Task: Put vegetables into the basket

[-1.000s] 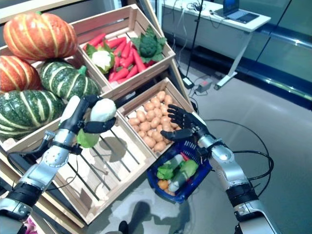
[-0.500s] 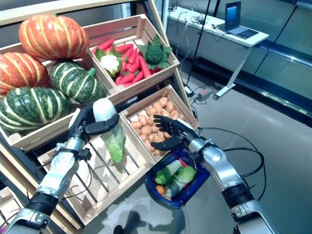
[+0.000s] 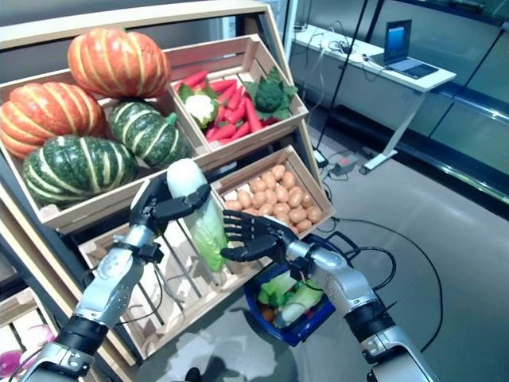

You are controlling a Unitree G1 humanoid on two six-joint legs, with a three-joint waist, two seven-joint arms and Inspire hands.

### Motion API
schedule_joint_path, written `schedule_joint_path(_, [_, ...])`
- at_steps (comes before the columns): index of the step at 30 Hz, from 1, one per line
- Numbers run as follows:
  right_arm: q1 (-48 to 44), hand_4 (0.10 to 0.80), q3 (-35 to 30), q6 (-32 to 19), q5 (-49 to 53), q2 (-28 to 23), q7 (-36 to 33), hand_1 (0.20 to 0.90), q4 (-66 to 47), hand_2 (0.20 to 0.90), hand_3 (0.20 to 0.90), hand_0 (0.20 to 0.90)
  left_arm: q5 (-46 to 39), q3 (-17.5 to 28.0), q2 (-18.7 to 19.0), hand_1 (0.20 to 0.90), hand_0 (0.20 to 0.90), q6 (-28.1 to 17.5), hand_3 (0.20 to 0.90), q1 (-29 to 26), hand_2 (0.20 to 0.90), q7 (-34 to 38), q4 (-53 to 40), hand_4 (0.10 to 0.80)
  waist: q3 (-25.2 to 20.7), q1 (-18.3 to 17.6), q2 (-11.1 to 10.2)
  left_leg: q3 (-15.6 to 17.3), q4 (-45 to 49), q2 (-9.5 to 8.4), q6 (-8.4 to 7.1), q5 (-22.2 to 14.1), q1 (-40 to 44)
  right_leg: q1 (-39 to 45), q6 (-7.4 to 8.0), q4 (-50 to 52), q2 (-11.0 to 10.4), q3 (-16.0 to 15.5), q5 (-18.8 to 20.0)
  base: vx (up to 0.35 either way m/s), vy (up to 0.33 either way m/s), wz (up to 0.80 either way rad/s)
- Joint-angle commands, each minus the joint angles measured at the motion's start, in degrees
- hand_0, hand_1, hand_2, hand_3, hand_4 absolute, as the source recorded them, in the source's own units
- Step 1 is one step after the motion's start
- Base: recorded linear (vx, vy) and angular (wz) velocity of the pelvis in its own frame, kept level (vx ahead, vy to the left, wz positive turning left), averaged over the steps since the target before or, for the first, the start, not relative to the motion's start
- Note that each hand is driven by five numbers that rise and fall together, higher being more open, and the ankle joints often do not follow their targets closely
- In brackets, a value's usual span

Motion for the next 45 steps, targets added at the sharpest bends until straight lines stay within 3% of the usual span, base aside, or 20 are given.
schedule_joint_path(1, [-5.8, 0.8, 0.9, -3.77, 6.78, 3.64, 4.0, 0.9, -3.86, 0.9, 0.9, 0.9, -1.97, -3.09, -0.65, 0.3, 0.3, -4.26, 0.3, -5.35, 0.3, -4.61, -5.75, 0.4, -5.27, 0.24, -0.57, 0.66, 0.04, -1.64, 1.57, -3.28, -0.3, -2.7, -3.98, 0.06, -0.23, 0.42, 4.04, -0.003, -0.008, 0.08])
schedule_joint_path(10, [-10.74, 0.8, 2.64, -2.91, 8.91, 3.58, 3.71, 0.9, -2.59, 0.9, 0.9, 0.9, -3.16, -6.61, -0.85, 0.3, 0.3, -1.51, 0.3, -6.61, 0.3, -7.6, -6.78, 0.4, -5.24, 0.64, -0.68, 0.31, 0.04, -1.7, 1.61, -3.34, -0.2, -2.71, -3.91, 0.06, -0.47, 0.17, 4.35, -0.001, -0.001, 0.02])
schedule_joint_path(16, [-14.29, 0.8, 3.83, -2.83, 6.73, 2.94, -1.37, 0.9, -0.82, 0.9, 0.9, 0.9, -5.22, -8.01, -0.71, 0.3, 0.3, -0.69, 0.3, -6.99, 0.3, -10.3, -7.24, 0.4, -5.47, 0.9, -0.77, 0.19, 0.04, -1.83, 1.73, -3.37, -0.22, -2.73, -3.96, 0.06, -0.64, 0.32, 4.49, 0.0, 0.0, 0.0])
schedule_joint_path(18, [-15.34, 0.8, 3.99, -3.76, 5.26, 3.15, -5.81, 0.9, 0.4, 0.9, 0.9, 0.9, -5.65, -8.59, -1.01, 0.3, 0.3, -0.77, 0.3, -7.34, 0.3, -9.57, -7.51, 0.4, -5.44, 0.81, -0.78, 0.14, 0.04, -1.79, 1.77, -3.34, -0.15, -2.77, -3.97, 0.06, -0.68, 0.52, 4.61, 0.0, 0.0, 0.0])
schedule_joint_path(23, [-16.87, 0.8, 1.81, -11.81, -11.31, 4.57, -28.98, 0.9, 1.59, 0.9, 0.9, 0.9, -7.94, -9.35, -3.11, 0.3, 0.3, -1.3, 0.3, -8.21, 0.3, -5.83, -8.71, 0.4, -5.06, 0.16, -0.46, 0.44, 0.04, -1.64, 1.99, -3.32, -0.08, -3.1, -3.9, 0.06, -0.83, 1.48, 4.98, -0.005, 0.019, 0.0])
schedule_joint_path(26, [-16.32, 0.8, 0.61, -12.76, -21.02, 7.13, -38.23, 0.9, -0.29, 0.9, 0.9, 0.9, -7.22, -10.15, -4.42, 0.3, 0.3, -1.74, 0.3, -8.36, 0.3, -3.09, -9.93, 0.4, -4.58, -0.12, 0.05, 0.6, 0.04, -1.62, 2.26, -3.34, -0.05, -3.33, -3.85, 0.06, -0.93, 1.96, 5.13, -0.027, 0.022, -0.06])
schedule_joint_path(29, [-16.14, 0.8, 0.56, -12.59, -24.34, 8.39, -42.08, 0.9, -1.45, 0.9, 0.9, 0.9, -6.93, -10.58, -4.92, 0.3, 0.3, -1.28, 0.3, -8.83, 0.3, -2.2, -10.33, 0.4, -4.39, -0.08, 0.28, 0.54, 0.04, -1.71, 2.41, -3.38, -0.05, -3.32, -3.84, 0.06, -0.97, 2.04, 5.1, 0.0, 0.0, 0.0])
schedule_joint_path(34, [-16.28, 0.8, 1.11, -11.55, -26.19, 9.41, -43.47, 0.9, -1.36, 0.9, 0.9, 0.9, -6.87, -10.43, -5.55, 0.3, 0.3, -0.12, 0.3, -9.78, 0.3, -2.18, -10.87, 0.4, -4.34, 0.2, 0.51, 0.04, 0.04, -1.97, 2.5, -3.43, -0.35, -3.43, -3.78, 0.06, -1.1, 2.0, 4.97, 0.0, 0.0, 0.0])
schedule_joint_path(45, [-15.48, 0.8, 3.47, -7.15, -11.92, 10.43, -32.49, 0.9, 4.32, 0.9, 0.9, 0.9, -7.54, -9.24, -5.23, 0.3, 0.3, 1.7, 0.3, -10.9, 0.3, -5.09, -11.7, 0.4, -4.75, 1.08, 0.49, -0.55, 0.04, -2.06, 2.27, -3.47, -0.48, -3.02, -3.92, 0.06, -1.39, 0.86, 4.64, -0.002, -0.001, 0.02])
